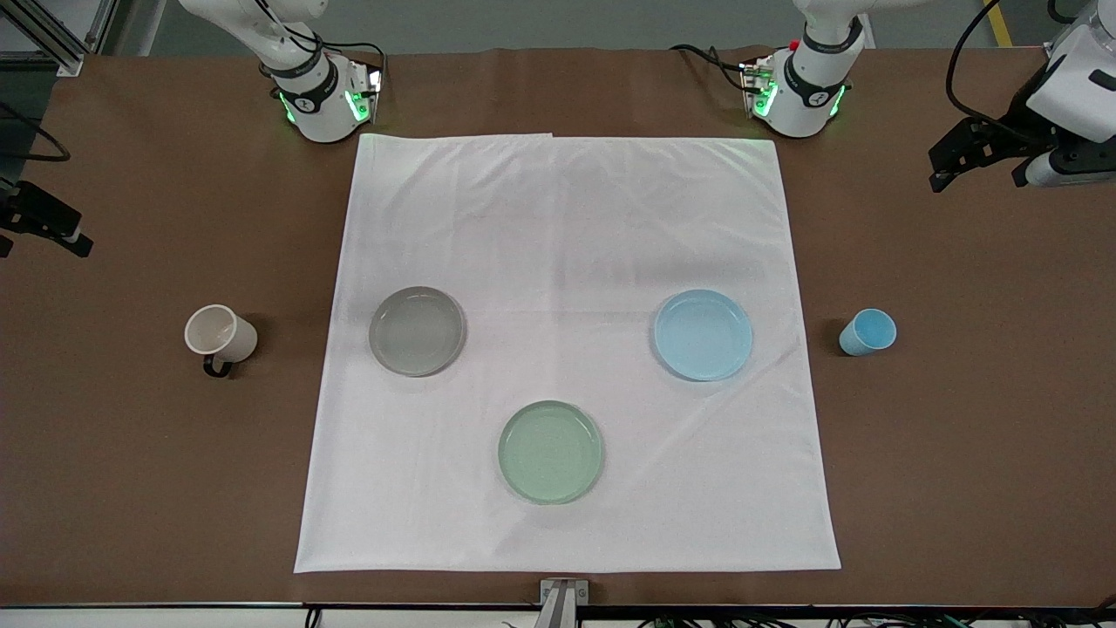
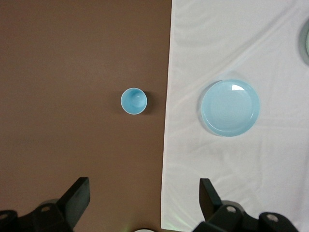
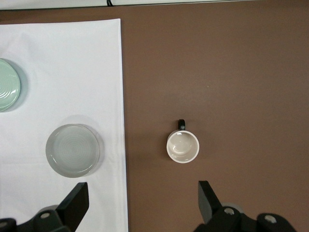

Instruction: Place blue cup in blue plate and white mug in gray plate

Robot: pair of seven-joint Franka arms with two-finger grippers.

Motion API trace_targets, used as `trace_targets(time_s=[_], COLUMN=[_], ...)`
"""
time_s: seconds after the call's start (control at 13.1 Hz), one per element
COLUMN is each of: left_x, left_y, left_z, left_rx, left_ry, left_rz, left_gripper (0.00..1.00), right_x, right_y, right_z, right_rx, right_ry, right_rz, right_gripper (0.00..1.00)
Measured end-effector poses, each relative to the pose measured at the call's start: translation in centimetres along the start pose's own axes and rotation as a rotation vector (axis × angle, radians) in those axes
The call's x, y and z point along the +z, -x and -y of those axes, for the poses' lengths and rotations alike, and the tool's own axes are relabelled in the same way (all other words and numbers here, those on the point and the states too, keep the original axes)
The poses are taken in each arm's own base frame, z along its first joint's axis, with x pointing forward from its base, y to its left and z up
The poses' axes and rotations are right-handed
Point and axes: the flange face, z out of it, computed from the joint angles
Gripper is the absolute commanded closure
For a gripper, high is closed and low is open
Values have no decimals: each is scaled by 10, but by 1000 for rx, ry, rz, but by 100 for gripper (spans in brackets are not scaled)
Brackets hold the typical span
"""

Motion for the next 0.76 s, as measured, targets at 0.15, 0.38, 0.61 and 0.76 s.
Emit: trace_targets(time_s=[0.15, 0.38, 0.61, 0.76], left_x=[1, 2, 30, 72], left_y=[1, 0, -15, -33], left_z=[-1, 1, 12, 20], left_rx=[1, -4, -10, -15], left_ry=[10, 14, 14, 13], left_rz=[10, 15, 65, 80], left_gripper=[0, 0, 0, 0], right_x=[0, 0, 2, 7], right_y=[0, 0, -1, -3], right_z=[0, 0, -1, -2], right_rx=[0, 0, 1, 3], right_ry=[0, 0, 0, 0], right_rz=[0, 0, 3, 11], right_gripper=[0, 0, 0, 0])
